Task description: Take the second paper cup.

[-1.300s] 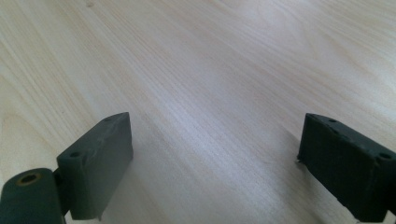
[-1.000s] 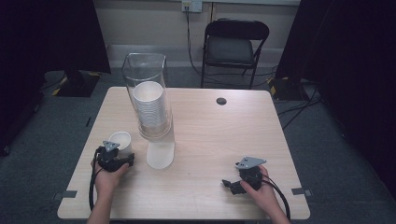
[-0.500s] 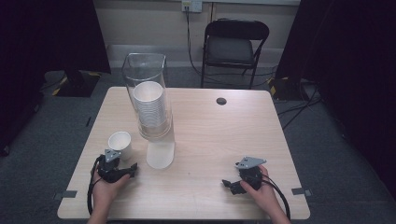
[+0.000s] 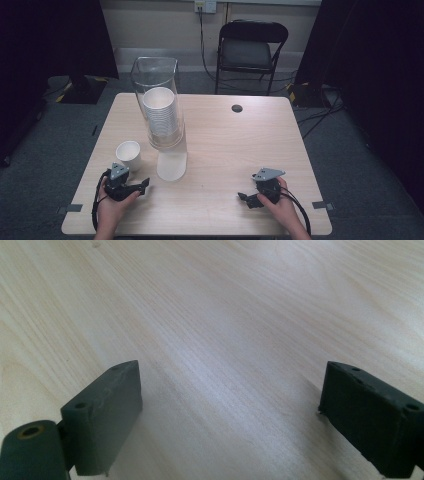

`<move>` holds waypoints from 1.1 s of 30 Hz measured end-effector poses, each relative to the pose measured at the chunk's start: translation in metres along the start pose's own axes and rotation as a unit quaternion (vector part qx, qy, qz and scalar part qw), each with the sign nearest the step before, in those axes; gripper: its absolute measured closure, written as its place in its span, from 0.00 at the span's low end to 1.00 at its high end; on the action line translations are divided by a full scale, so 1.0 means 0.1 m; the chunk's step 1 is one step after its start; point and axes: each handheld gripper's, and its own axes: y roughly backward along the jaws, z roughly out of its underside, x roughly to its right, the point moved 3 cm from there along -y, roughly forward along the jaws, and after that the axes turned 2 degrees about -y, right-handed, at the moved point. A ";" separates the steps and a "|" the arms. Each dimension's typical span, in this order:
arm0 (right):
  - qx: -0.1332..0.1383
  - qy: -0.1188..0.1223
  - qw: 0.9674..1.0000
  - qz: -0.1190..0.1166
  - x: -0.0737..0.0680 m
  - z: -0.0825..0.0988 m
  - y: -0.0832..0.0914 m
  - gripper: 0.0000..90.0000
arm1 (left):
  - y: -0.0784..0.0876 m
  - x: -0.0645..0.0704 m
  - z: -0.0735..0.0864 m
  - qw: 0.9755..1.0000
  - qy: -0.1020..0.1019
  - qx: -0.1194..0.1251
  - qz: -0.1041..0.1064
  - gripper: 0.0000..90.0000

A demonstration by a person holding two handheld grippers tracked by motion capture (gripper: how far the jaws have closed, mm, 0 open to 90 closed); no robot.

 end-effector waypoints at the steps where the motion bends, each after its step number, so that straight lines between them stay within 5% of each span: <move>1: 0.000 0.000 1.000 0.000 0.00 0.00 0.00 0.10 | 0.01 0.02 -0.02 1.000 -0.004 0.004 0.005 0.18; 13: 0.000 0.000 1.000 0.000 0.00 0.00 0.00 0.10 | 0.12 0.38 -0.32 0.997 -0.023 0.044 0.056 0.18; 25: 0.000 0.000 1.000 0.000 0.00 0.00 0.00 0.10 | 0.09 0.48 -0.58 0.994 -0.016 0.075 0.075 0.18; 33: 0.000 0.000 1.000 0.000 0.00 0.00 0.00 0.10 | 0.00 0.51 -0.78 0.992 -0.002 0.110 0.059 0.18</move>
